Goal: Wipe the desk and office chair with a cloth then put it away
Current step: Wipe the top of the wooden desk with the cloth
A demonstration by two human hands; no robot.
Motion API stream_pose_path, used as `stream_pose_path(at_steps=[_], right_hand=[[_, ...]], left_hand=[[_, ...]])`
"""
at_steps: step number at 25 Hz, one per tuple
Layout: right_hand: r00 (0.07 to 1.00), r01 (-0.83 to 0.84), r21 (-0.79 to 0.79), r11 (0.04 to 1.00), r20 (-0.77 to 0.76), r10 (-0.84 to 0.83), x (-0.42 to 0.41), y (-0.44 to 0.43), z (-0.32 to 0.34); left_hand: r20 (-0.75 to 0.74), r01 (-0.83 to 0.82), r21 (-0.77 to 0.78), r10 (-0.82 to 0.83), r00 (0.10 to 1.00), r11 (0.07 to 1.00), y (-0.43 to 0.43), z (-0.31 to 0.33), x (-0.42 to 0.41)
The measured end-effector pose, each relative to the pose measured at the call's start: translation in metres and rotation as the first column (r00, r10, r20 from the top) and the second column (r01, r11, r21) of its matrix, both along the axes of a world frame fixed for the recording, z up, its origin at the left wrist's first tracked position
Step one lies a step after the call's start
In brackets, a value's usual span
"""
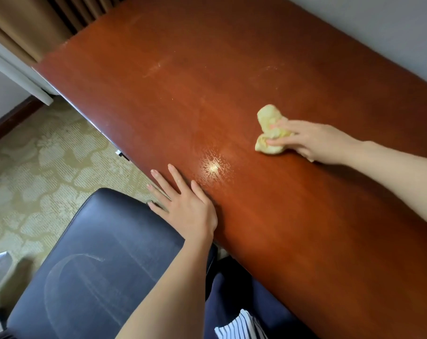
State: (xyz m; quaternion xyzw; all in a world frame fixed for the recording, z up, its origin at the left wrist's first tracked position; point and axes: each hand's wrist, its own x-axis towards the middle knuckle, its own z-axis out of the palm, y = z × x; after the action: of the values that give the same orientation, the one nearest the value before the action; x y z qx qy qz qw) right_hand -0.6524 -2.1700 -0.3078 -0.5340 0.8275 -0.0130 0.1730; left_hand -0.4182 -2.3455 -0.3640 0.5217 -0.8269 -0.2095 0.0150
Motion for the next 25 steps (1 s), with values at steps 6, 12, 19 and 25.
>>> stream_pose_path(at_steps=[6, 12, 19, 25], right_hand=[[0.773, 0.628, -0.151, 0.763, 0.006, -0.635, -0.028, -0.081, -0.025], [0.798, 0.591, -0.208, 0.779, 0.015, -0.602, 0.011, -0.138, -0.033], [0.993, 0.114, -0.256, 0.96, 0.063, -0.101, 0.093, -0.127, -0.037], [0.972, -0.126, -0.247, 0.961, 0.163, 0.169, 0.124, -0.049, -0.028]], left_hand=[[0.004, -0.004, -0.004, 0.004, 1.0, 1.0, -0.001, -0.002, 0.001], [-0.017, -0.001, 0.004, 0.001, 1.0, 1.0, -0.004, -0.002, 0.0], [-0.078, 0.004, 0.022, -0.002, 0.997, 1.0, -0.004, -0.002, 0.001], [-0.133, 0.062, 0.067, -0.053, 0.99, 0.996, -0.009, 0.001, 0.007]])
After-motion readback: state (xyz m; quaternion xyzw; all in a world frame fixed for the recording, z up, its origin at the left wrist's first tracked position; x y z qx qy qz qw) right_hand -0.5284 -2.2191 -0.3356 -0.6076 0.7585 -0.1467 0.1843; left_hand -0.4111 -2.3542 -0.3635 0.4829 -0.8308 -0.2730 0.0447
